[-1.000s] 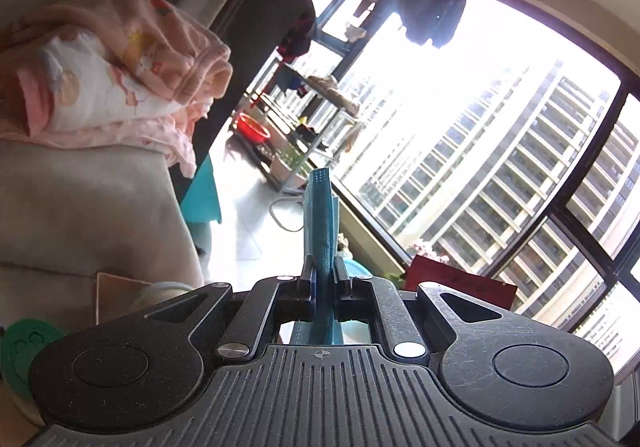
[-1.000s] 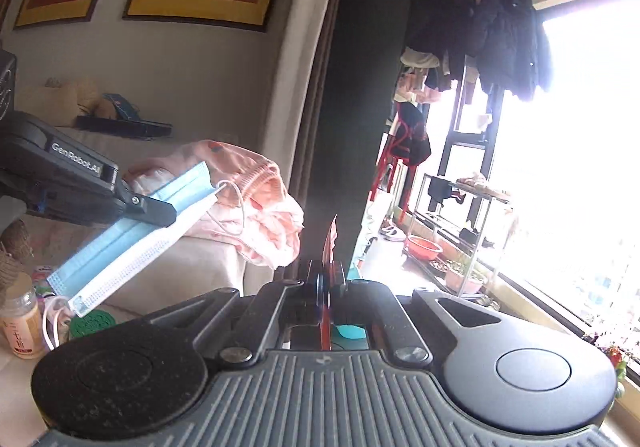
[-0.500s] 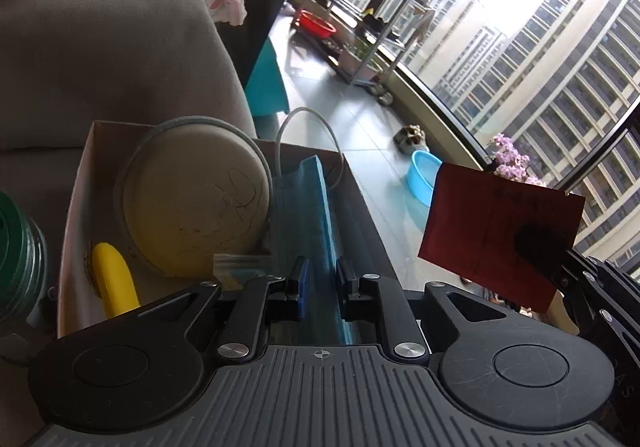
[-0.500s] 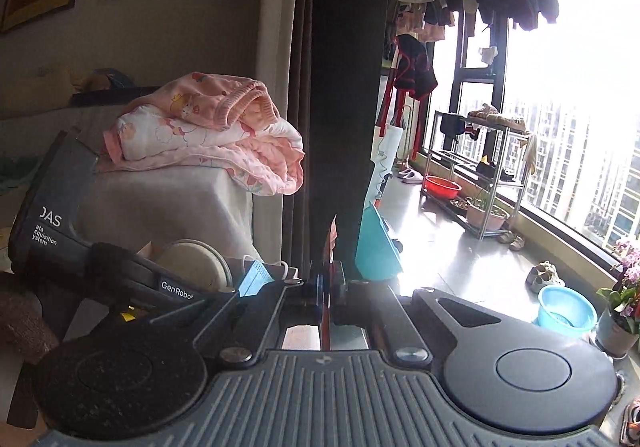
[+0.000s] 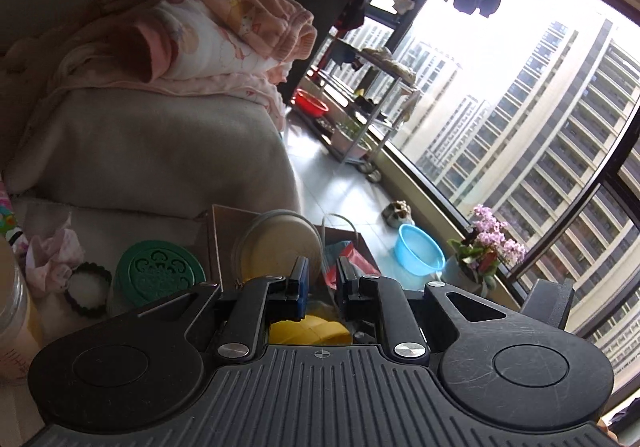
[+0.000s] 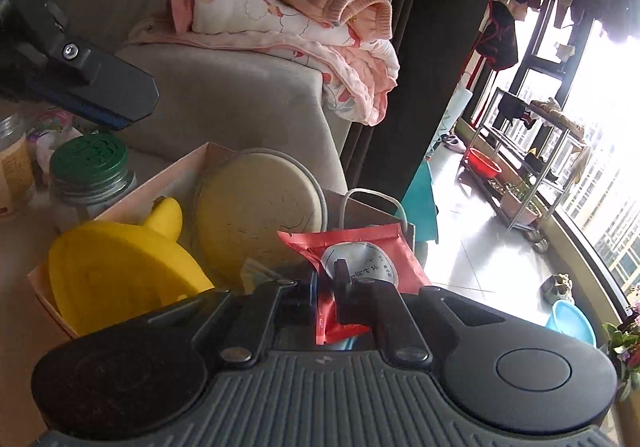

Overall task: Organize soft objects
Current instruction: 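Open the left tool to drop the blue mask into the pink box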

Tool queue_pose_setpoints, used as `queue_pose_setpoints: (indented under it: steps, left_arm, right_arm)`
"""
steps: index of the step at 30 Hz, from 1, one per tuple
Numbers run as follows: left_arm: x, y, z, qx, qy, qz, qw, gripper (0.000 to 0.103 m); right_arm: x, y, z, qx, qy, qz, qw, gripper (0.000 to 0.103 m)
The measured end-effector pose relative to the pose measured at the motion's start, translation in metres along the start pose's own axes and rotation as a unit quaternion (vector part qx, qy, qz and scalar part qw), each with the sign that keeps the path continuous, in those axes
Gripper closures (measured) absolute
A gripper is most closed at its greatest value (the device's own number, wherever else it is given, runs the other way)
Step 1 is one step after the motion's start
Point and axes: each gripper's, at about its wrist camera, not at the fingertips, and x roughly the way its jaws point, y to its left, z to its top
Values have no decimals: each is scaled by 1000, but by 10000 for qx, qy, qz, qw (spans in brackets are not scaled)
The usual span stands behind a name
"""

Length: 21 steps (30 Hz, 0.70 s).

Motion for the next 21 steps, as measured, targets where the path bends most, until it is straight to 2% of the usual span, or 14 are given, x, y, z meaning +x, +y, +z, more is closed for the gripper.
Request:
queue_pose_setpoints:
  steps: [3,8,10,11,13,14,17,18,19,21]
  left_arm:
    - [-9,9,-4,-86,34,-48,9999,87]
    - [-25,26,-16,-24,134,174,9998,87]
    - [-31,34,-26,-6,238,175,9996,87]
    - [-32,37,-31,24,283,182,9994,87]
    - [-35,42,-41,110,385,220,9990,87]
    - [-34,44,-44,133,436,233,9987,87]
    - [-39,49,-52,179,507,235,9983,87]
    - [-41,51,-53,163,493,235,9984,87]
    - [-46,53,-53,116,450,253,9986,87]
    - [-56,57,-52,25,353,332,9988,87]
  right_arm:
    - [-10,12,1,-103,-77,289,9995,96]
    - [-27,1,-9,77,-149,697,9974,91]
    - [-43,-12,-12,326,-131,827,9960,71]
    - [-50,-18,-11,463,-179,900,9947,66]
    - [-69,-33,-8,807,-382,1108,9898,46]
    - [-76,-39,-6,957,-477,1167,9874,43]
    - [-78,-43,5,1204,-425,1012,9866,44]
    - [-70,-41,8,1225,-250,905,9880,51]
    - [-56,-39,9,1318,53,813,9879,65]
    - [-21,-38,6,1641,767,895,9794,74]
